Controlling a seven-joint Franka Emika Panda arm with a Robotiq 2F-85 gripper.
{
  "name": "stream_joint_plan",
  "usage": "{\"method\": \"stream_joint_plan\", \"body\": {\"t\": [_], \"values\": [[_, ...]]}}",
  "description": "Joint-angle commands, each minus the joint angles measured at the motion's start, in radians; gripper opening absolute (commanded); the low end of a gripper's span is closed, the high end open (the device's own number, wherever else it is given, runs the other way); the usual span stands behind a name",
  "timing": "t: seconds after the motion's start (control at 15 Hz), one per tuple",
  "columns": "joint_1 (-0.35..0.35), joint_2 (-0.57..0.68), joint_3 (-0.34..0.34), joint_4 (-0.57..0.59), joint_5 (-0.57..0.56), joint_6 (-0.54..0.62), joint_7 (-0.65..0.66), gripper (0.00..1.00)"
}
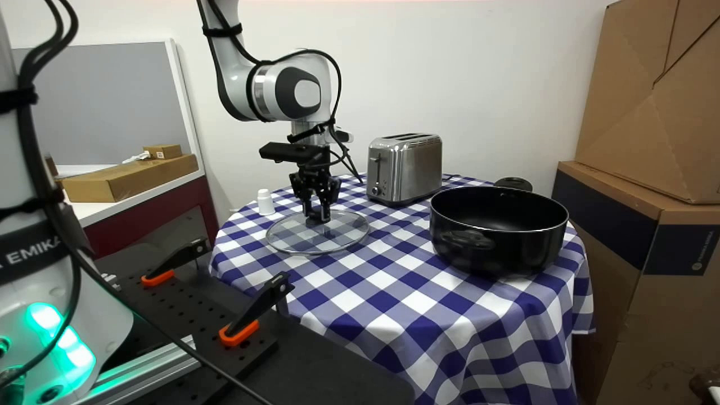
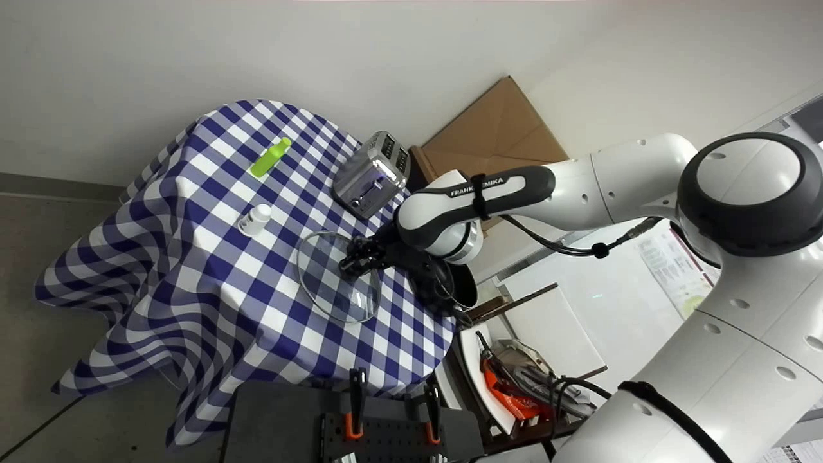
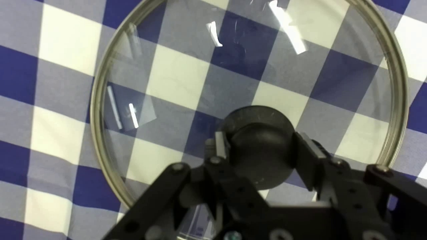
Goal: Put the lid on the pot
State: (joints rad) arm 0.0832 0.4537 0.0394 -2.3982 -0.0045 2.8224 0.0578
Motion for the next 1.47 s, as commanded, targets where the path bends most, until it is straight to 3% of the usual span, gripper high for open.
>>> {"method": "stream_joint_plan", "body": {"t": [0.0, 0.27, 0.6, 0.93, 1.4], "values": [[-0.069, -0.156, 0.041, -0.048, 0.071, -0.149, -0.035, 0.25], [-0.138, -0.328, 0.047, -0.047, 0.221, -0.408, -0.071, 0.25], [-0.187, -0.502, -0.058, 0.022, 0.334, -0.669, -0.074, 0.25], [-0.246, -0.555, -0.179, 0.123, 0.308, -0.715, -0.051, 0.25], [-0.301, -0.443, -0.263, 0.282, 0.320, -0.708, -0.029, 0.25]]}}
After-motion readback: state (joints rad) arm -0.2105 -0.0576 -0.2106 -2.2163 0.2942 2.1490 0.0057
